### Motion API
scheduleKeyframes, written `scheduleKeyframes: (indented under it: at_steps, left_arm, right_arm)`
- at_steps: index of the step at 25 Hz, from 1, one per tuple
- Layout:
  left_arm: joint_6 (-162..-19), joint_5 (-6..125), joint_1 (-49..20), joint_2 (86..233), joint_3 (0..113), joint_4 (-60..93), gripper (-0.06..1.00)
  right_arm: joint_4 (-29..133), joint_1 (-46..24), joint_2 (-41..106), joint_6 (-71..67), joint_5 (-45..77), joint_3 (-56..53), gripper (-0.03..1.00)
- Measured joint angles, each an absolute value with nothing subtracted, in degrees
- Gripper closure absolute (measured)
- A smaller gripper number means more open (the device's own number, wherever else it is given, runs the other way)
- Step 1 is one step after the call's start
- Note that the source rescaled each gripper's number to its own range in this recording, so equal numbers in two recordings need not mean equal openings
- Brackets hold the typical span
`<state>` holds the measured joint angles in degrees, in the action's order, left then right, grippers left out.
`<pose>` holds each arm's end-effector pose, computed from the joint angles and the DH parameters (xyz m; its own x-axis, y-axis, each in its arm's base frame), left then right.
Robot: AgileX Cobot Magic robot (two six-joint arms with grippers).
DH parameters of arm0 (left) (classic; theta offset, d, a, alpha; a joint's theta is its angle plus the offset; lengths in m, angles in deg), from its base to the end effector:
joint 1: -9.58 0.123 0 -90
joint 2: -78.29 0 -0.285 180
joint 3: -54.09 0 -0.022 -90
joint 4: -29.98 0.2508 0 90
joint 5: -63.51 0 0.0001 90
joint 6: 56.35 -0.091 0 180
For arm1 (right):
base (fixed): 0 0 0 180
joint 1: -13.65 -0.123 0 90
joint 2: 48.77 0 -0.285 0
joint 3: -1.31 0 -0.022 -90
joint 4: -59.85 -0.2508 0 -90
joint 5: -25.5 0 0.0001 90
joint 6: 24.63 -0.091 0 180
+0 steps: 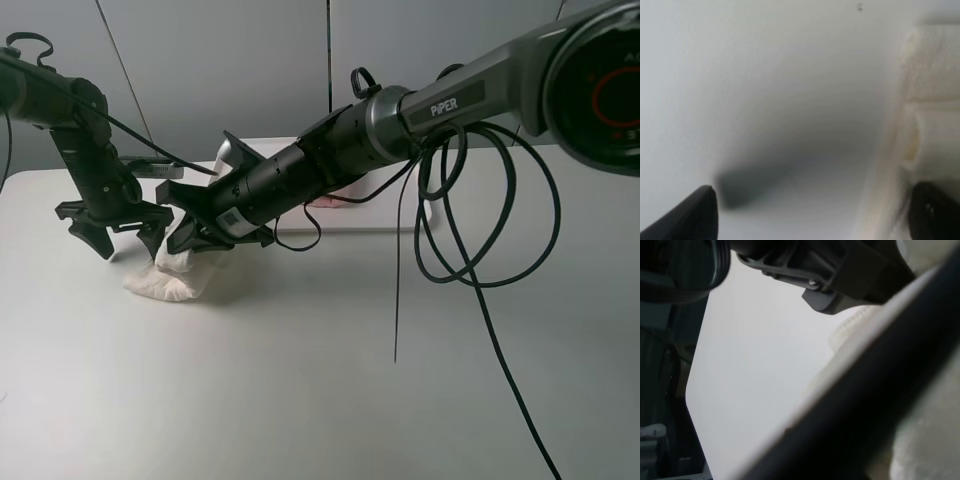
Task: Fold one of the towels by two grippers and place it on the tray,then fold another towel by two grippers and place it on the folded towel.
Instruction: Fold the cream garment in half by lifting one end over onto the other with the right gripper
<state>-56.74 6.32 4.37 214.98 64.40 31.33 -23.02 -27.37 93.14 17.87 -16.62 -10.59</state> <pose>0.4150 -0.0360 0.0966 -0.9920 0.1101 0.0625 0.1115 0.9936 0.0185 0.3203 0.3590 0.1053 -0.9450 -0.2139 -0.2475 -0.3236 0.4989 0.8040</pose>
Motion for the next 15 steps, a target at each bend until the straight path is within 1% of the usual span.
scheduleKeyframes:
  at_steps: [3, 15]
  left_arm:
    - [-56.7, 6.3, 4.4, 215.0, 64.4, 31.3, -0.04]
    - [-57.7, 5.9, 4.4, 215.1, 65.0, 30.8, -0.04]
  right_arm:
    - [-23.3, -27.5, 95.2, 17.4, -16.8, -12.5, 0.94]
    - [-24.1, -28.3, 95.3, 17.2, -14.7, -13.0, 0.94]
